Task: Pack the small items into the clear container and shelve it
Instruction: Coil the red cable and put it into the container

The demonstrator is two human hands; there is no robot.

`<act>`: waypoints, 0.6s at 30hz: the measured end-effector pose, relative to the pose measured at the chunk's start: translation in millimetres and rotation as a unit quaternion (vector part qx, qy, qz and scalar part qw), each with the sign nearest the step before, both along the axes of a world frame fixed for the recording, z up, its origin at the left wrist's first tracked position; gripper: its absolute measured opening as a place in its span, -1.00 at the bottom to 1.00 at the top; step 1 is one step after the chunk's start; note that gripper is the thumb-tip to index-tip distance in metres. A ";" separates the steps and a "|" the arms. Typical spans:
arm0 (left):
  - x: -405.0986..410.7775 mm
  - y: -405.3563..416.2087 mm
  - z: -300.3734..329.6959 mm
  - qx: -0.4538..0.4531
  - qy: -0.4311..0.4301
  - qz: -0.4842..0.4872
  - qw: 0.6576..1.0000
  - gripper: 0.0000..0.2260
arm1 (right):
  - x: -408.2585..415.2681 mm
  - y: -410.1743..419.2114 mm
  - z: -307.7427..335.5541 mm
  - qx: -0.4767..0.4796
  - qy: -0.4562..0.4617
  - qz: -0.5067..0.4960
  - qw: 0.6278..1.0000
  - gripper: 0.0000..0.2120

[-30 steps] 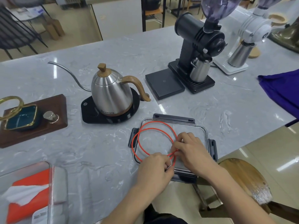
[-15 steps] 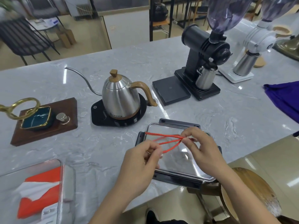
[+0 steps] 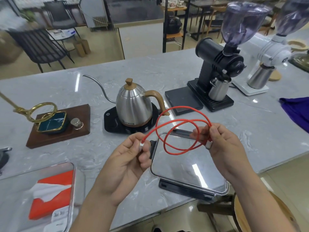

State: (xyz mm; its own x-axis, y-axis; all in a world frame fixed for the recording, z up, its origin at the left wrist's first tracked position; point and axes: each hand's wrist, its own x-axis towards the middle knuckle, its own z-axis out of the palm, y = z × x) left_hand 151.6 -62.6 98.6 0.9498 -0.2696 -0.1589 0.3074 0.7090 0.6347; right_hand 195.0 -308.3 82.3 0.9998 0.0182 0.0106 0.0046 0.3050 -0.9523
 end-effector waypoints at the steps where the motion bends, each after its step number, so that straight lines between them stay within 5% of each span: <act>1: 0.4 0.0 0.0 -0.025 0.010 0.003 1.000 -0.75 | -0.6 0.9 0.5 0.020 0.010 0.006 1.000 -0.75; 4: 2.8 -6.4 1.8 -0.023 0.065 0.033 0.997 -0.94 | -2.8 5.5 1.9 0.060 0.045 0.031 0.997 -0.82; 10: 1.8 -15.4 -4.7 0.071 0.134 0.057 0.987 -0.86 | -6.9 15.1 3.4 0.135 0.092 0.053 0.985 -0.83; 18: -3.5 -21.0 -3.0 0.313 0.091 0.098 0.940 -0.77 | -7.7 14.4 -2.7 0.169 0.134 0.059 0.975 -0.84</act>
